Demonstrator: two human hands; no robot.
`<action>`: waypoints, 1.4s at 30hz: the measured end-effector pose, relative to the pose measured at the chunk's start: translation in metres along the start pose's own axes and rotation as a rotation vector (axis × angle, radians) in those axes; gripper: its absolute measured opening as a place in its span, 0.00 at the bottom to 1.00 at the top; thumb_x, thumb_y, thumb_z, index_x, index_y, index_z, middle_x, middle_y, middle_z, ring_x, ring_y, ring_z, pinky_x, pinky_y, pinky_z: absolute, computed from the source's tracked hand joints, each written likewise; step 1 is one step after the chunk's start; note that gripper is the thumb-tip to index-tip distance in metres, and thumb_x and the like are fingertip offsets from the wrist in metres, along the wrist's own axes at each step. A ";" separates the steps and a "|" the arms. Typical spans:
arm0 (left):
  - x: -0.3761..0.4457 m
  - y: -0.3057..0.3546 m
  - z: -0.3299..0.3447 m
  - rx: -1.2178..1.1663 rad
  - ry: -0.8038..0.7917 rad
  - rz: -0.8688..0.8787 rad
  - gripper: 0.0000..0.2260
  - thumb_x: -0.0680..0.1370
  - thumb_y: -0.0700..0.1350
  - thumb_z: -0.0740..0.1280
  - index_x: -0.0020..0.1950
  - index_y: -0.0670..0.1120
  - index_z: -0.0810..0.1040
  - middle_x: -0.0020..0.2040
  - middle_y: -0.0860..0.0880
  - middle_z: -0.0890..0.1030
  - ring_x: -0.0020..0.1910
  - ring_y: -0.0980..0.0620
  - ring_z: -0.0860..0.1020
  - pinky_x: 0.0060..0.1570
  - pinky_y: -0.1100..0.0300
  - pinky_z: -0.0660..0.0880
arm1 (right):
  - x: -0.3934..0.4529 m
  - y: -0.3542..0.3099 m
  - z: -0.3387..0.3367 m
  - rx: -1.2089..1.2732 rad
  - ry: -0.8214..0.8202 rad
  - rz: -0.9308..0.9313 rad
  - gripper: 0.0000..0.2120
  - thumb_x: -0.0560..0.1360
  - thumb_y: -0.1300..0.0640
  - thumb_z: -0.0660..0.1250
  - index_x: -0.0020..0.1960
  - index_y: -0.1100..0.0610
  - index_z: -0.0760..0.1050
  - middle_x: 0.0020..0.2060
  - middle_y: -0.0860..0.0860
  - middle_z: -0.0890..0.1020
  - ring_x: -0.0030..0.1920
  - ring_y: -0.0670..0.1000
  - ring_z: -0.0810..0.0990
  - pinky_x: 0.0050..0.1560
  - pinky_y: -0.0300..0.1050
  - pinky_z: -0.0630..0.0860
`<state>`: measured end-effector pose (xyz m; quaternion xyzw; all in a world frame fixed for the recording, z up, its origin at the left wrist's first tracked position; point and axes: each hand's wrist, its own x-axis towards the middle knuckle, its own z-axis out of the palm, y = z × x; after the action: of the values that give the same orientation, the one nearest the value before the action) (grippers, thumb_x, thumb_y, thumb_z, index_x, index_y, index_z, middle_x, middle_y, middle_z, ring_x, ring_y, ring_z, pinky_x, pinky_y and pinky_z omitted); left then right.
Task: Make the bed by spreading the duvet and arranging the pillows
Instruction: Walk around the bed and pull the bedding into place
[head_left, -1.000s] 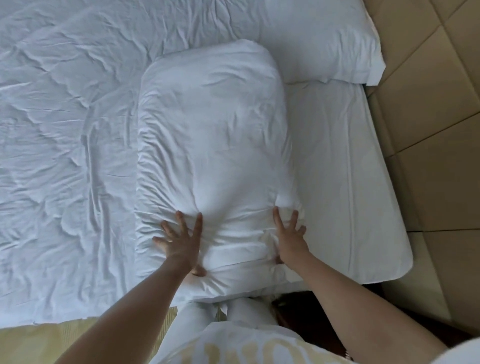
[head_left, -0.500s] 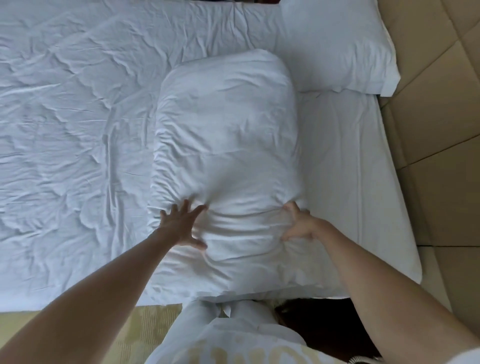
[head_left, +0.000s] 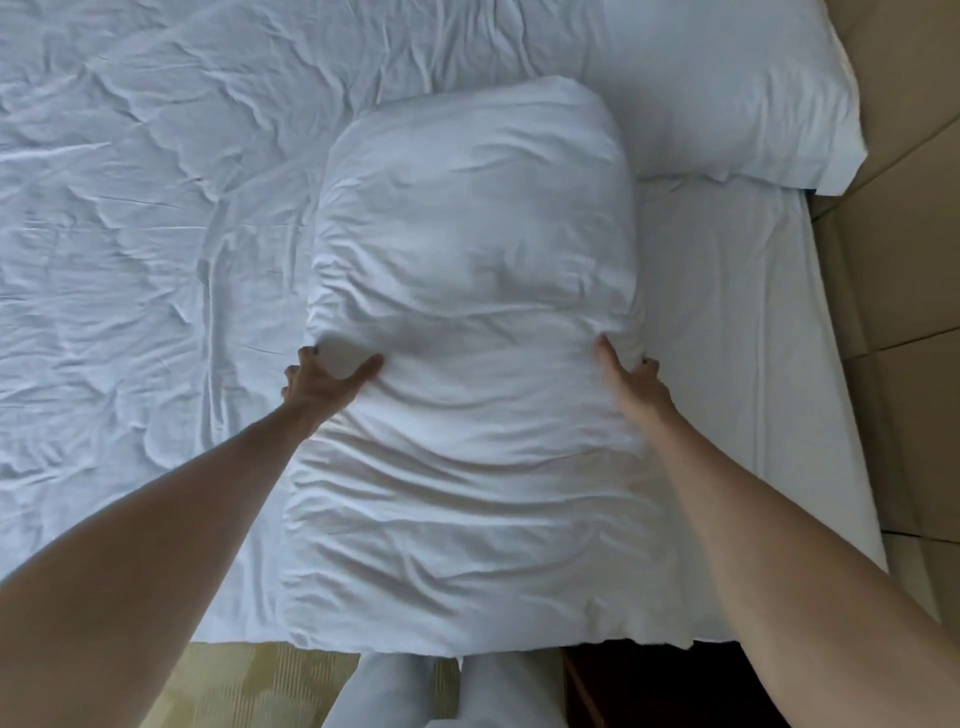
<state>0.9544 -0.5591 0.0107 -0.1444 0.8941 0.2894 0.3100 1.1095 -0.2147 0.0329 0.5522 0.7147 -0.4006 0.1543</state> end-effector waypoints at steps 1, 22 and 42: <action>0.009 0.001 -0.001 -0.006 -0.008 -0.014 0.53 0.62 0.73 0.71 0.77 0.47 0.55 0.72 0.40 0.63 0.70 0.38 0.65 0.70 0.43 0.64 | 0.008 -0.001 0.001 0.029 0.008 0.017 0.52 0.67 0.21 0.55 0.78 0.56 0.56 0.73 0.60 0.66 0.71 0.61 0.69 0.68 0.52 0.66; 0.069 -0.011 0.000 -0.030 -0.004 -0.080 0.52 0.58 0.80 0.65 0.67 0.41 0.74 0.62 0.43 0.79 0.60 0.39 0.77 0.62 0.49 0.75 | 0.048 -0.013 0.028 0.197 0.035 0.144 0.53 0.69 0.20 0.44 0.71 0.62 0.69 0.65 0.61 0.75 0.62 0.60 0.76 0.66 0.53 0.71; -0.098 -0.066 -0.058 -0.163 -0.072 0.037 0.43 0.69 0.75 0.62 0.60 0.37 0.78 0.51 0.41 0.81 0.52 0.39 0.79 0.57 0.49 0.76 | -0.161 0.071 -0.034 0.328 0.157 0.204 0.45 0.76 0.28 0.45 0.72 0.65 0.67 0.69 0.63 0.72 0.66 0.61 0.73 0.65 0.50 0.68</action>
<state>1.0306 -0.6387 0.0824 -0.1420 0.8584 0.3717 0.3237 1.2367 -0.2919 0.1327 0.6688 0.5903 -0.4495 0.0460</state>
